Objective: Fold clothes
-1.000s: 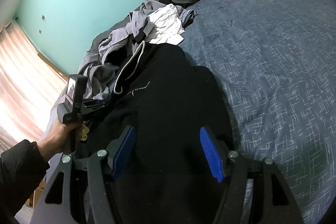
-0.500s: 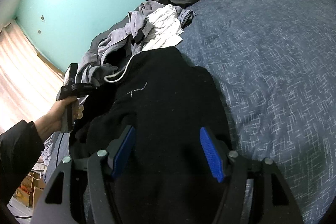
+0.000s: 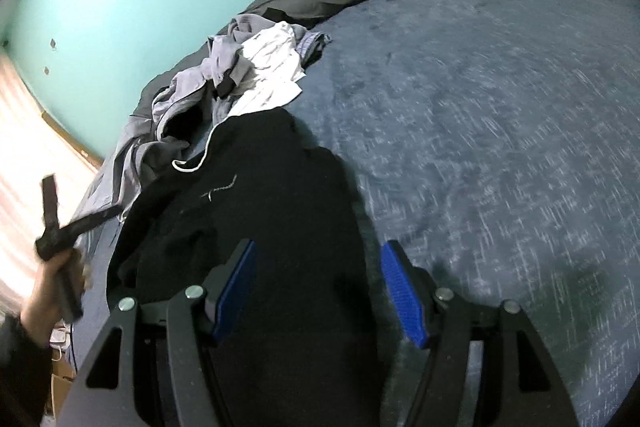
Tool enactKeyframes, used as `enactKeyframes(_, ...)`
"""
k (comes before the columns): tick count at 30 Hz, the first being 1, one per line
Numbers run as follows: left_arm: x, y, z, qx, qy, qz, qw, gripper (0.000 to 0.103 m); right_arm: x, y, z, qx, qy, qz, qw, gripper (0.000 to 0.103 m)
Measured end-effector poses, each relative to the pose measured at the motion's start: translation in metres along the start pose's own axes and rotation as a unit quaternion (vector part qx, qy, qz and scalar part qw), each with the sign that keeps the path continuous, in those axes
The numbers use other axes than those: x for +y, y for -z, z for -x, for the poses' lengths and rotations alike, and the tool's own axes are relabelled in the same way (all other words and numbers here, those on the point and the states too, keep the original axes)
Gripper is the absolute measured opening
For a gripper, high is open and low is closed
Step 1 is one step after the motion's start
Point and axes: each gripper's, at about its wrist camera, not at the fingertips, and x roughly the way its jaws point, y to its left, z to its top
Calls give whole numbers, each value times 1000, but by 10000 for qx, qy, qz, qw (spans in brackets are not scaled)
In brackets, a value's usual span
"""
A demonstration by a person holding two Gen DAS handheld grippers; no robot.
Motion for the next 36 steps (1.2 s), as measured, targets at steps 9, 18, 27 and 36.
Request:
enactKeyframes(9,4,88,47,-446,473,835,9944,47,-1,16,-4,714,602,191,9954,66)
enactKeyframes(18,2,130,64,-641,620,1170,9891,64,-9,27,-5,1294,774,-97,9885,66)
enactKeyframes(27,5,145,63,-600,792,1214,9876,68,-3,45,-22,1840,921,-68,9786,65)
enactKeyframes(36,17,146,77,-771,839,1321,9847,73,55,51,-11,1515,693,866,9822,10)
